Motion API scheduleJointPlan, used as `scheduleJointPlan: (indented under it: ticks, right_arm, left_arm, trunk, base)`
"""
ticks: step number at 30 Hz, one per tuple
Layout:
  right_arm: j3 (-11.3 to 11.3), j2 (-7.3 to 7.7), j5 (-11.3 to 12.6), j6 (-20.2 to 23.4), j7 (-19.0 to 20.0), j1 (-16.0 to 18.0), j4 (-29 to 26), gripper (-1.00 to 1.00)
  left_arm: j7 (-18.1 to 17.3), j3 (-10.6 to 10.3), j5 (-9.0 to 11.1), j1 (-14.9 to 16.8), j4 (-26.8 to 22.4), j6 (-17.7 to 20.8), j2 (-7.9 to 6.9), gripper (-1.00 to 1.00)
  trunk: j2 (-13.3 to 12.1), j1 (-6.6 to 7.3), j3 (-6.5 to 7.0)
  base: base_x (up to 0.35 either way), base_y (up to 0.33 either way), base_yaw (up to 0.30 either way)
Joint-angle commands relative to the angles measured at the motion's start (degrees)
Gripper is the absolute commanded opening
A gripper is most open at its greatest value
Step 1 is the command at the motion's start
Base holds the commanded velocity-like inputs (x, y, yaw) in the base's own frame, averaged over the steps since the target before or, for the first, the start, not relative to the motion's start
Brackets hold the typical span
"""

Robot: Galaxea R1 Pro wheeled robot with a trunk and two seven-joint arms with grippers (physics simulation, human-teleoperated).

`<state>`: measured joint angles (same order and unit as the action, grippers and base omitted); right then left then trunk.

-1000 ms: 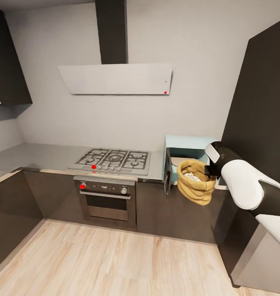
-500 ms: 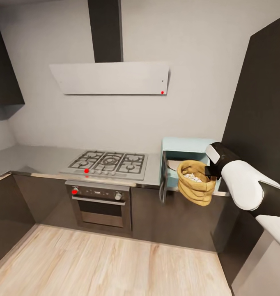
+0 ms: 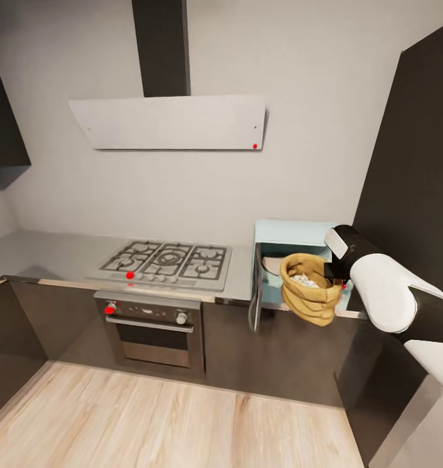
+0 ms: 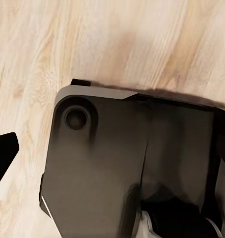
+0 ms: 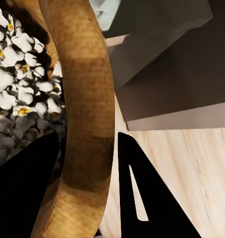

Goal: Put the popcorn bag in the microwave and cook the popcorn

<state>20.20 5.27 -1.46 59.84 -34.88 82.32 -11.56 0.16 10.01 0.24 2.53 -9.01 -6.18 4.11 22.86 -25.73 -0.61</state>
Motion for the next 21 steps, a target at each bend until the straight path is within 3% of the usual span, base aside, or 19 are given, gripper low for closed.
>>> scheduleJointPlan:
  ticks: [1,6,15,21]
  right_arm:
    - [0.4,-0.05,-0.2,0.2,-0.2,0.0,0.0,-1.00]
    - [0.4,-0.08,-0.2,0.2,-0.2,0.0,0.0,-1.00]
    - [0.4,-0.08,-0.2,0.2,-0.2,0.0,0.0,-1.00]
    - [0.4,-0.07,-0.1,0.2,-0.2,0.0,0.0,-1.00]
  left_arm:
    - [0.0,0.2,0.0,0.1,0.0,-0.2,0.02,1.00]
    - [0.0,0.3,0.0,0.0,0.0,-0.2,-0.01,1.00]
    - [0.0,0.3,0.0,-0.2,0.0,-0.2,-0.06,1.00]
    - [0.0,0.3,0.0,-0.2,0.0,-0.2,-0.07,1.00]
  trunk:
    - [0.1,-0.06,-0.06]
    - [0.1,-0.06,-0.06]
    - [0.1,-0.06,-0.06]
    - [0.1,-0.06,-0.06]
  base:
    - [0.314,0.000,0.000]
    - [0.291,0.000,0.000]
    - [0.032,0.000,0.000]
    - [0.234,0.000,0.000]
